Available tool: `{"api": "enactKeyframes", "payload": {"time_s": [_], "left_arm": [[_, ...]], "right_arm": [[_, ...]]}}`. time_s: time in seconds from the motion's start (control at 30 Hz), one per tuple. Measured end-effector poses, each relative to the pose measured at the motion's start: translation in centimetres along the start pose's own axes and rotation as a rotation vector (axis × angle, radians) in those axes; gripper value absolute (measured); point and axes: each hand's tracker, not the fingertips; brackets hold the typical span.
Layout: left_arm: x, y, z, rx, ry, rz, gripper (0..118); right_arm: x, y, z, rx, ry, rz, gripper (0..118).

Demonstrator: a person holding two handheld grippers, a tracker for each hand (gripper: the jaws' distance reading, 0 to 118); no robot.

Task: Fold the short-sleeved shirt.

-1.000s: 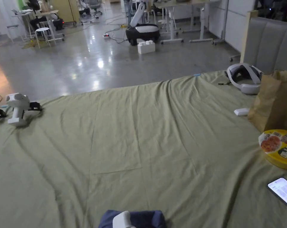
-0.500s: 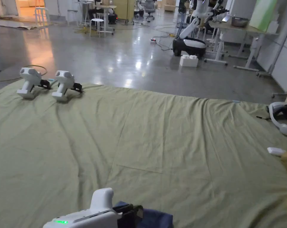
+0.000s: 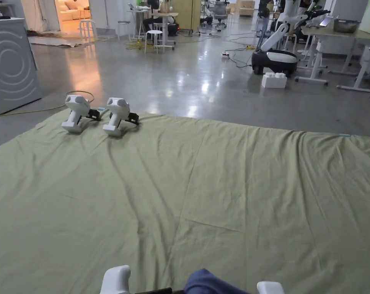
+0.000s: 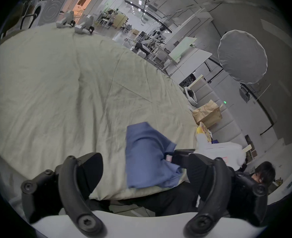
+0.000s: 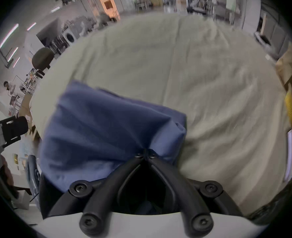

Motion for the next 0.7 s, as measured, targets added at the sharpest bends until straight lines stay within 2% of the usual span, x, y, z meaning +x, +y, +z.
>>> {"api": "enactKeyframes", "payload": {"time_s": [0.03,0.07,0.17,0.33,0.37,0.43,0.47,0.53,0.6,0.63,0.7], "left_arm": [[-0.5,0.1,-0.9,-0.030,-0.030,0.027,114],[-1.1,0.1,-1.9,-0.039,-0.058,0.047,116],[-2.1,0.5,-4.9,-0.055,-0.070,0.081,117],[-3.1,1.1,-10.3,-0.151,-0.058,0.065,116],[-3.1,1.1,-11.3,-0.178,-0.060,0.071,113],[-3.2,0.7,-12.5,-0.189,-0.101,0.098,72],[-2.3,0.3,-12.6,-0.187,-0.095,0.093,65],[-1.2,-0.1,-13.4,-0.182,0.043,0.019,63],[-1.7,0.0,-13.4,-0.179,-0.001,0.074,62],[-1.9,0.1,-13.2,-0.182,0.011,0.094,55],[-1.6,-0.1,-12.8,-0.163,0.018,0.087,49]], "right_arm": [[0.5,-0.4,0.4,0.082,0.023,-0.063,3],[0.6,-0.7,0.8,0.078,0.028,-0.104,3],[-0.4,-1.3,1.1,0.097,0.003,-0.053,3],[-0.4,-1.1,1.3,0.091,-0.001,-0.075,3],[-0.4,-1.2,1.3,0.095,0.000,-0.076,3],[-0.2,-1.5,1.2,0.106,0.007,-0.098,3],[-0.2,-1.6,1.2,0.110,0.010,-0.111,3],[-0.2,-1.7,1.1,0.115,0.009,-0.117,3],[-0.3,-1.7,1.1,0.119,0.005,-0.116,3],[-0.4,-1.7,1.1,0.120,0.003,-0.115,3],[-0.5,-1.8,1.6,0.134,0.009,-0.138,3]]}}
